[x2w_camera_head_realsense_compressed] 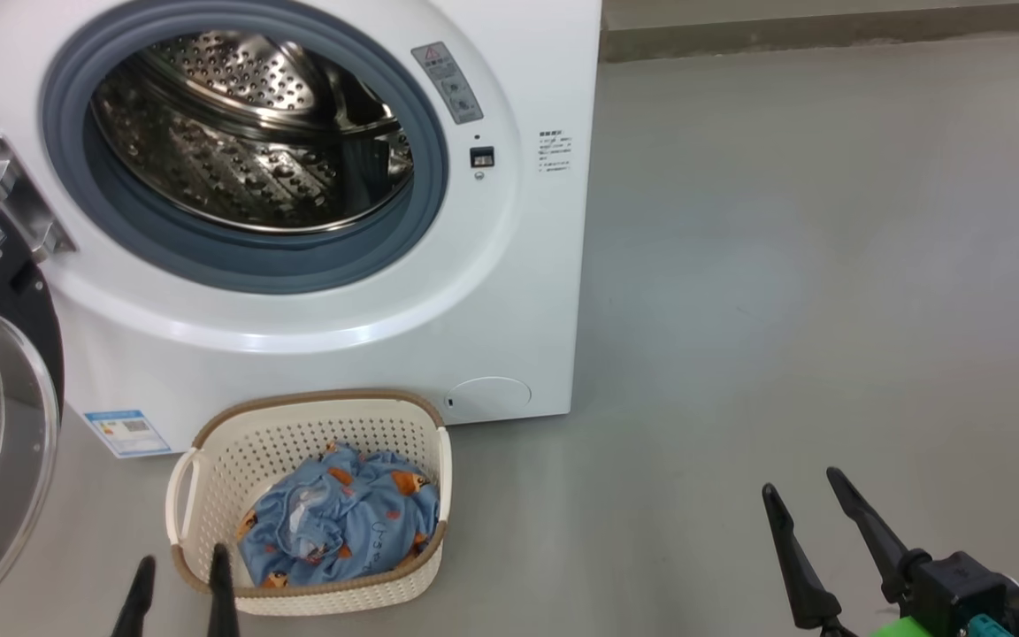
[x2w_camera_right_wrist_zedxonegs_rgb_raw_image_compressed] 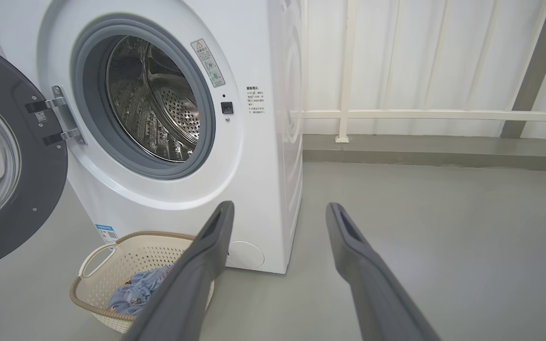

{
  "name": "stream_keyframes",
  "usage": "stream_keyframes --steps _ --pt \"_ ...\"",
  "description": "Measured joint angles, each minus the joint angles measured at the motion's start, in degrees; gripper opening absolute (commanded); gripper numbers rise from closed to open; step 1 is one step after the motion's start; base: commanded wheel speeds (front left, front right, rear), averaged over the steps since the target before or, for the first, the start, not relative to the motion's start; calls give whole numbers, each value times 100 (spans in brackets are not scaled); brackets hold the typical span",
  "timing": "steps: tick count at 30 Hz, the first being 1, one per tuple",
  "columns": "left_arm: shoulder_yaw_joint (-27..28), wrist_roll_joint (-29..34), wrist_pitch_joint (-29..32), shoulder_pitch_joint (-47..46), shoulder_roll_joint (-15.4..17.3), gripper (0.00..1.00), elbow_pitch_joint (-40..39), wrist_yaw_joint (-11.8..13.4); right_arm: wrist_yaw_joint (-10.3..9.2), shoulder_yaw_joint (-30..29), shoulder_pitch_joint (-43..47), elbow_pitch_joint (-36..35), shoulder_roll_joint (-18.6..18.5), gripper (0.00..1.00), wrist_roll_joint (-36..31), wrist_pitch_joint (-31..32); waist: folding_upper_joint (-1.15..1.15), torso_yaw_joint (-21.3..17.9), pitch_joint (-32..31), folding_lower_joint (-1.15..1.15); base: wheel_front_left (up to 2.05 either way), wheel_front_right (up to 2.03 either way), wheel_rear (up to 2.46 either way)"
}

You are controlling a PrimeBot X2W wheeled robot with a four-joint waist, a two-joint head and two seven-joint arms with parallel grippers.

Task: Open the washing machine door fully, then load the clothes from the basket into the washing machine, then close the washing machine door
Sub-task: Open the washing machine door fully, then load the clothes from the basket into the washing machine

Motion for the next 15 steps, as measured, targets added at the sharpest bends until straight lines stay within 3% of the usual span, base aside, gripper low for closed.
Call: stream_keyframes --steps 15 --pt "134 -26 0 129 0 100 56 -60 0 -244 232 -25 55 100 -146 0 0 29 -70 0 0 0 0"
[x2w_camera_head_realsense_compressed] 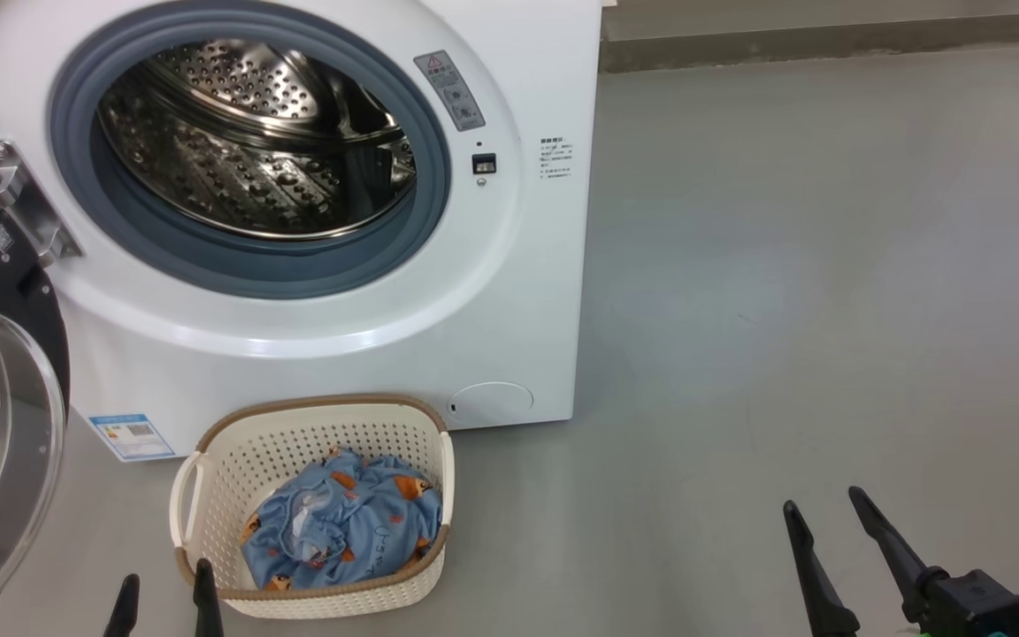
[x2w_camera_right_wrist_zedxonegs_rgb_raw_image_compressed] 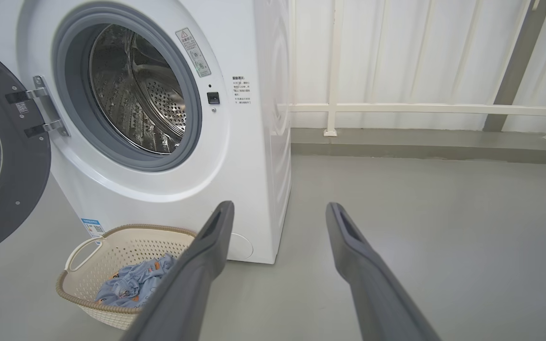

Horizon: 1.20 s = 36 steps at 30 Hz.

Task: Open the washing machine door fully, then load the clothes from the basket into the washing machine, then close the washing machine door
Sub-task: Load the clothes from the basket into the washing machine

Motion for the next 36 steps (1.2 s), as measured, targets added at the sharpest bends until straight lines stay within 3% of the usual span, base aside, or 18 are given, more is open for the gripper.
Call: stream_keyframes --steps 25,36 --pt "83 -234 0 -1 0 100 313 -105 0 -80 -1 30 19 100 0 0 0 148 31 0 3 -3 0" --pt "219 -233 0 0 -1 100 392 -122 0 -51 1 35 13 100 2 0 0 182 18 0 109 -125 16"
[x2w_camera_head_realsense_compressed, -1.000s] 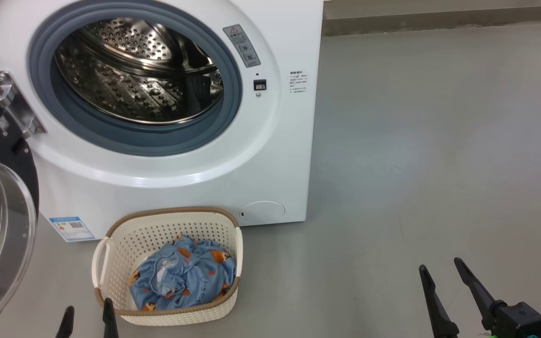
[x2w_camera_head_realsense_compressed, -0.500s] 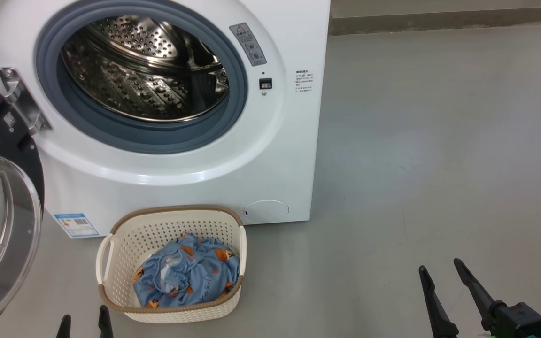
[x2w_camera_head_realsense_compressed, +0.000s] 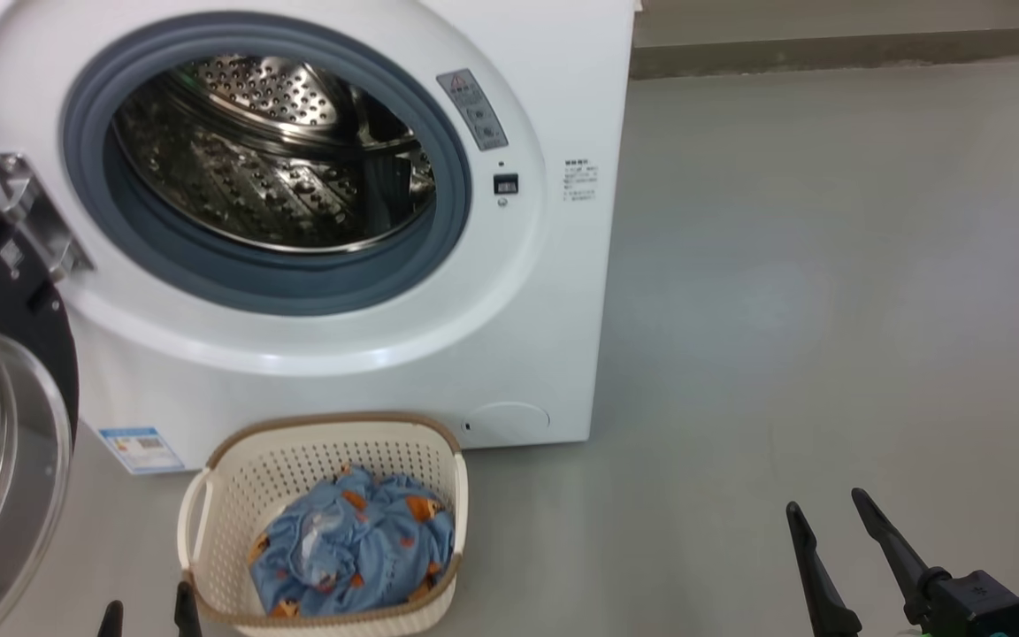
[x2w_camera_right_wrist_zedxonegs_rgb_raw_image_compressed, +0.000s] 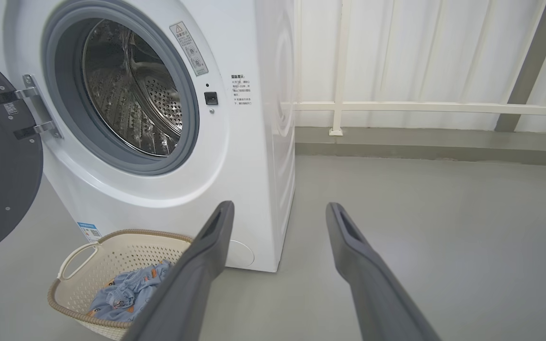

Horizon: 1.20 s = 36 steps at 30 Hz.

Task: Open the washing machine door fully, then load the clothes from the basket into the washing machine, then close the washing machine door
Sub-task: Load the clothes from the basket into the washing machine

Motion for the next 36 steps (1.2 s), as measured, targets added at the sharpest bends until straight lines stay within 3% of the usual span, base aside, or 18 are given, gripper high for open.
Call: stream_keyframes --steps 12,36 --pt "12 237 0 -3 1 100 -8 127 0 14 -1 12 -2 100 10 0 0 -25 0 0 103 -126 23" --pt "-112 186 0 -2 1 100 -83 182 0 92 -1 11 -3 100 20 0 0 -5 144 0 3 -3 0"
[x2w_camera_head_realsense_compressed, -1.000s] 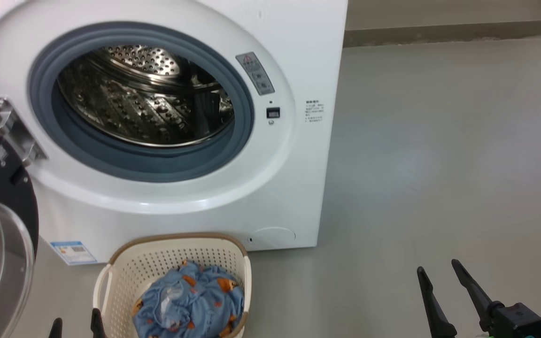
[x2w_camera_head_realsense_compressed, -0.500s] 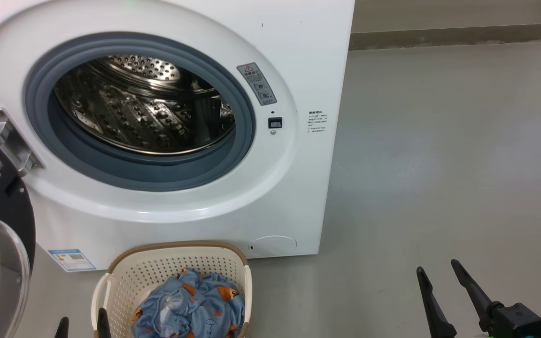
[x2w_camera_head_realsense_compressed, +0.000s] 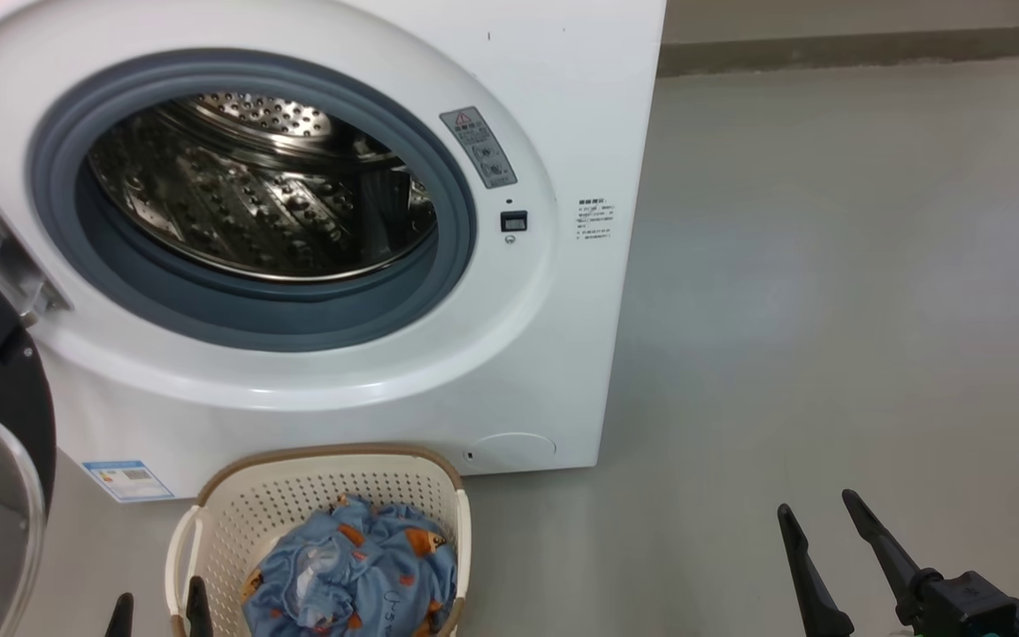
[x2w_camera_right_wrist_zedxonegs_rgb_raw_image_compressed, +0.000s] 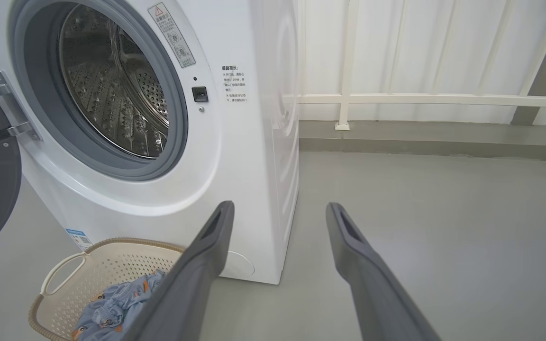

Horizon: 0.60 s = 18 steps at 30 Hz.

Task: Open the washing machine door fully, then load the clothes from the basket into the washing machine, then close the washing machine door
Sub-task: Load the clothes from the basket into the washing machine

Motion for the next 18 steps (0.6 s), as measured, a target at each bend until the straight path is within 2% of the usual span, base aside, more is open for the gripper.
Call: stream_keyframes --steps 10,18 --pt "-2 64 0 -394 -1 100 412 -52 0 154 -216 -18 3 100 178 0 0 -153 581 0 0 0 0" --pt "-9 242 0 -1192 11 100 1304 -121 0 279 -758 -15 15 100 254 0 0 -344 1297 0 0 0 0"
